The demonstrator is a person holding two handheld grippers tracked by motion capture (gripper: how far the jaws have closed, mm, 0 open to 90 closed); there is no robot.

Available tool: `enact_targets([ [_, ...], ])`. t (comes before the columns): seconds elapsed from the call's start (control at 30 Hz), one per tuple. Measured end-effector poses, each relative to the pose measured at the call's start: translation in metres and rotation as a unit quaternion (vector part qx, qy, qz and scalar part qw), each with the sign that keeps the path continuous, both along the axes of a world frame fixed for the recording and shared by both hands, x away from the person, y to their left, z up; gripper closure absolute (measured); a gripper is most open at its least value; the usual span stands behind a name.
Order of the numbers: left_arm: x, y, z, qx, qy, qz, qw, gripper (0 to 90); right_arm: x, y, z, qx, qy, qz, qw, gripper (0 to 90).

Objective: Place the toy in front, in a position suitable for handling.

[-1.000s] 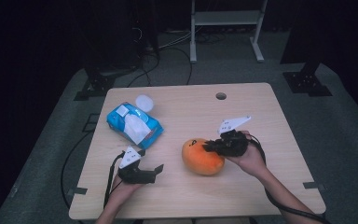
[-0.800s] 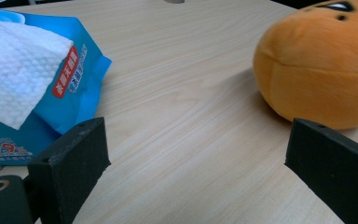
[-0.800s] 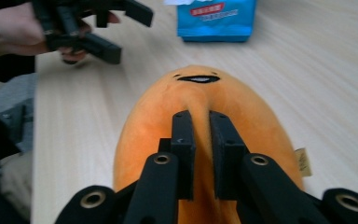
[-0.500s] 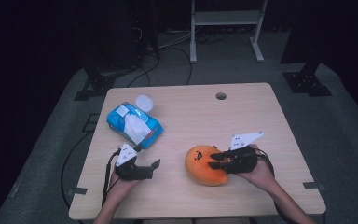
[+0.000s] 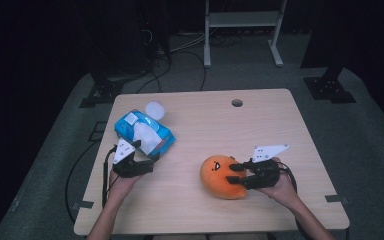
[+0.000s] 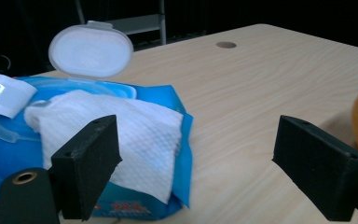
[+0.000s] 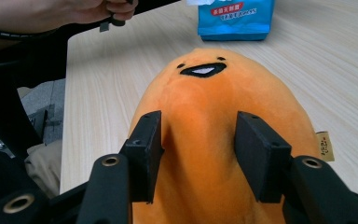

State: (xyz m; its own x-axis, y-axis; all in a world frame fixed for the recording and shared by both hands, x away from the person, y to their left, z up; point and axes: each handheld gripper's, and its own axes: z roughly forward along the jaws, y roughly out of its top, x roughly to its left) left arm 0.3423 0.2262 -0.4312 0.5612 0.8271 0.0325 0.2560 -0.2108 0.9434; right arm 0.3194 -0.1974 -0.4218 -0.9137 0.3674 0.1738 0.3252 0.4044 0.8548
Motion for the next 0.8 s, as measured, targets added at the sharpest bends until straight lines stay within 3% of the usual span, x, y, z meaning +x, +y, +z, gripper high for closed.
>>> enact_targets([
  [0.23,0.022,0.006,0.004,0.010,0.000,0.023,0.9997,16.0,0.000,0.002,-0.003,-0.001,0.001,0.005,1.0000,49.9],
  [0.37,0.039,0.011,-0.002,0.022,0.008,0.041,0.9989,21.1,0.001,0.002,-0.004,0.003,0.004,0.005,1.0000,49.7],
  [0.5,0.047,0.013,-0.007,0.029,0.014,0.044,0.9985,24.9,0.001,0.002,-0.005,0.006,0.005,0.007,0.9999,49.6],
  [0.53,0.049,0.013,-0.009,0.030,0.018,0.044,0.9984,30.1,0.002,0.001,-0.006,0.007,0.007,0.007,0.9999,49.5],
  [0.67,0.055,0.014,-0.014,0.044,0.027,0.048,0.9975,36.7,0.003,0.001,-0.007,0.010,0.009,0.007,0.9999,49.5],
  [0.7,0.056,0.014,-0.015,0.048,0.027,0.049,0.9973,42.2,0.003,0.000,-0.008,0.011,0.009,0.007,0.9999,49.4],
  [0.8,0.057,0.013,-0.018,0.058,0.025,0.057,0.9964,47.4,0.003,0.000,-0.008,0.011,0.008,0.007,0.9999,49.4],
])
